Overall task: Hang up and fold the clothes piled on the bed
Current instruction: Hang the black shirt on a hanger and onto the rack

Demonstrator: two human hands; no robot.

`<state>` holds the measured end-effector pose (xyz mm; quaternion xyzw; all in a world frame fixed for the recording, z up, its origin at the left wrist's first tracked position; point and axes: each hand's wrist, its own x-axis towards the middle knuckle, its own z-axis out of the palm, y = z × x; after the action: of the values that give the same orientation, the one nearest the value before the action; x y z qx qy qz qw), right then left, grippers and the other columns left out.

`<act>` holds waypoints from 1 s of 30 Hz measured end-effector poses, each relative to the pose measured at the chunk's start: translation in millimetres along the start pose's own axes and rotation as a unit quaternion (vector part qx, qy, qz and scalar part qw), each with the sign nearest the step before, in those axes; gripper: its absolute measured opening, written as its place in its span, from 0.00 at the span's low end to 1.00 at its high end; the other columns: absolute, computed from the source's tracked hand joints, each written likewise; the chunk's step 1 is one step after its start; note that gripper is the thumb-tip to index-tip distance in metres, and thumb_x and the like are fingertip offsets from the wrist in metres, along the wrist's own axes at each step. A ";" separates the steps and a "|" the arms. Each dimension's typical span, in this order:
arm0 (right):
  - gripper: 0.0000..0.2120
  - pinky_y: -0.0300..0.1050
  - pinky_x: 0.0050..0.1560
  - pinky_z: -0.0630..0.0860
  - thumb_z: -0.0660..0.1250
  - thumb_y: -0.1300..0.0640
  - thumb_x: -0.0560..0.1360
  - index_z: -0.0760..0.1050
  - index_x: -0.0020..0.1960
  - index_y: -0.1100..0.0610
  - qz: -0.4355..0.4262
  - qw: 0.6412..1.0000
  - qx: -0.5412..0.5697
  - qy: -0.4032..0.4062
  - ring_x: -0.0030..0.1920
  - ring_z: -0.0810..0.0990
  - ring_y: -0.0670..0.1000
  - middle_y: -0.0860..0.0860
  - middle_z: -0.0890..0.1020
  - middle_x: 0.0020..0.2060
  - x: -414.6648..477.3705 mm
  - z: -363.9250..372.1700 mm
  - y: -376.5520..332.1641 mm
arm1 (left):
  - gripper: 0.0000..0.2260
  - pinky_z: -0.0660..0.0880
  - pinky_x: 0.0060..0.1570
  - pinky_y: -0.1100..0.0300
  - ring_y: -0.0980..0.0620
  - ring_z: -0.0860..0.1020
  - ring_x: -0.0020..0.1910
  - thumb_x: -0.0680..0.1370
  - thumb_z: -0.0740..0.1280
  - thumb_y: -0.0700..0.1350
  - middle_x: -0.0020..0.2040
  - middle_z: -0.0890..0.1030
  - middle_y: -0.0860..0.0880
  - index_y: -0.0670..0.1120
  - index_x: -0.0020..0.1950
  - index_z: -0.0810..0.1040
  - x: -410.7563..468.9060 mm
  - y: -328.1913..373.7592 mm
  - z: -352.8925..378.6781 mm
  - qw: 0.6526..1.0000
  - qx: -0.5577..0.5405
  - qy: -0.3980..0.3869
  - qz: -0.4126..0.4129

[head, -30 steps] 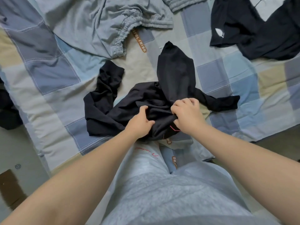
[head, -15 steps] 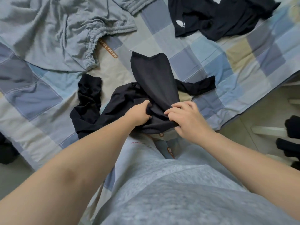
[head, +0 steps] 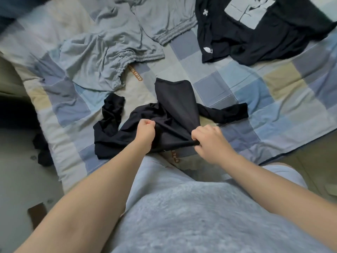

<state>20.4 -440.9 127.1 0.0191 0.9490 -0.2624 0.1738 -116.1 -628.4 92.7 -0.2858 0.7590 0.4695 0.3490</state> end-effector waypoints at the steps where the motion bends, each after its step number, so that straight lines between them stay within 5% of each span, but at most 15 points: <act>1: 0.08 0.48 0.53 0.59 0.66 0.59 0.75 0.67 0.48 0.51 -0.009 0.999 0.003 -0.031 0.49 0.68 0.52 0.45 0.69 0.45 -4.7 -2.4 7.6 | 0.05 0.73 0.41 0.57 0.50 0.73 0.39 0.79 0.61 0.43 0.40 0.76 0.49 0.47 0.44 0.74 -12.3 3.5 5.1 0.995 -0.090 0.014 -0.034; 3: 0.08 0.48 0.51 0.60 0.64 0.57 0.77 0.64 0.46 0.50 -0.030 0.996 0.007 -0.082 0.47 0.65 0.51 0.45 0.68 0.44 -15.2 -8.9 12.3 | 0.09 0.78 0.52 0.53 0.47 0.81 0.48 0.76 0.69 0.51 0.48 0.84 0.49 0.47 0.52 0.81 -39.6 6.5 9.3 0.984 -0.161 0.021 -0.079; 6: 0.10 0.47 0.46 0.59 0.62 0.56 0.79 0.64 0.41 0.51 -0.083 0.988 -0.011 -0.126 0.44 0.66 0.52 0.45 0.68 0.39 -59.4 -35.9 16.6 | 0.32 0.78 0.60 0.47 0.42 0.81 0.57 0.66 0.79 0.56 0.58 0.82 0.46 0.46 0.66 0.77 -103.6 -14.0 18.0 0.984 -0.112 0.012 -0.140; 9: 0.17 0.46 0.41 0.59 0.62 0.58 0.79 0.58 0.35 0.50 -0.059 0.987 0.032 -0.145 0.42 0.71 0.56 0.46 0.68 0.34 -94.6 -72.5 25.8 | 0.19 0.81 0.50 0.50 0.42 0.83 0.49 0.73 0.78 0.46 0.51 0.84 0.42 0.40 0.60 0.80 -160.0 -23.1 32.5 0.987 -0.062 0.028 -0.145; 12: 0.17 0.47 0.34 0.61 0.63 0.57 0.78 0.59 0.35 0.50 -0.017 0.988 0.067 -0.139 0.41 0.72 0.58 0.47 0.69 0.33 -116.4 -105.8 28.7 | 0.02 0.78 0.51 0.54 0.44 0.81 0.49 0.78 0.72 0.43 0.44 0.84 0.47 0.45 0.47 0.83 -205.9 -24.3 42.5 0.997 -0.006 0.079 -0.012; 14: 0.14 0.49 0.35 0.67 0.64 0.56 0.78 0.63 0.36 0.51 -0.002 0.989 0.086 -0.118 0.41 0.74 0.58 0.48 0.72 0.34 -126.1 -123.5 23.4 | 0.08 0.76 0.46 0.55 0.48 0.81 0.44 0.80 0.68 0.43 0.37 0.83 0.55 0.51 0.42 0.81 -235.4 -25.4 39.7 0.990 0.060 0.069 0.103; 18: 0.04 0.50 0.47 0.76 0.65 0.55 0.78 0.70 0.51 0.50 -0.005 0.991 0.105 -0.088 0.48 0.77 0.54 0.46 0.80 0.47 -118.3 -154.2 -0.1 | 0.06 0.73 0.57 0.51 0.46 0.77 0.56 0.81 0.66 0.43 0.52 0.78 0.51 0.43 0.49 0.82 -267.4 -20.8 16.4 0.958 0.168 0.051 0.225; 21: 0.23 0.54 0.62 0.73 0.68 0.52 0.77 0.66 0.70 0.45 -0.033 0.989 0.086 -0.116 0.62 0.74 0.53 0.46 0.76 0.64 -106.0 -170.0 -33.7 | 0.12 0.73 0.65 0.47 0.48 0.77 0.62 0.79 0.64 0.41 0.61 0.81 0.49 0.48 0.60 0.82 -296.8 -10.5 -7.2 0.968 0.058 -0.040 0.239; 24: 0.34 0.58 0.70 0.65 0.72 0.46 0.74 0.62 0.76 0.42 -0.072 0.986 0.026 -0.147 0.73 0.65 0.52 0.44 0.69 0.73 -107.3 -170.4 -74.2 | 0.15 0.75 0.54 0.52 0.49 0.80 0.52 0.72 0.61 0.42 0.51 0.84 0.45 0.46 0.55 0.81 -332.7 -6.4 -33.9 0.966 -0.078 -0.067 0.238; 27: 0.20 0.53 0.68 0.65 0.69 0.43 0.76 0.75 0.67 0.42 -0.094 0.984 0.043 -0.147 0.64 0.75 0.50 0.40 0.79 0.57 -118.5 -157.2 -110.9 | 0.13 0.76 0.45 0.59 0.54 0.81 0.44 0.71 0.60 0.40 0.44 0.83 0.47 0.44 0.51 0.81 -360.4 -6.4 -68.7 0.955 -0.160 -0.037 0.246; 30: 0.11 0.49 0.67 0.67 0.65 0.44 0.80 0.81 0.59 0.44 -0.086 0.989 0.056 -0.111 0.56 0.79 0.49 0.44 0.85 0.47 -129.9 -139.9 -144.3 | 0.12 0.74 0.51 0.52 0.45 0.80 0.49 0.76 0.59 0.36 0.50 0.81 0.39 0.39 0.54 0.79 -380.1 -7.8 -106.7 0.941 -0.203 -0.031 0.268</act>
<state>79.2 -487.5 354.4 -0.0819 0.9058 -0.3295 0.2536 87.4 -688.5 425.7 -0.1217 0.6849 0.6983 0.1685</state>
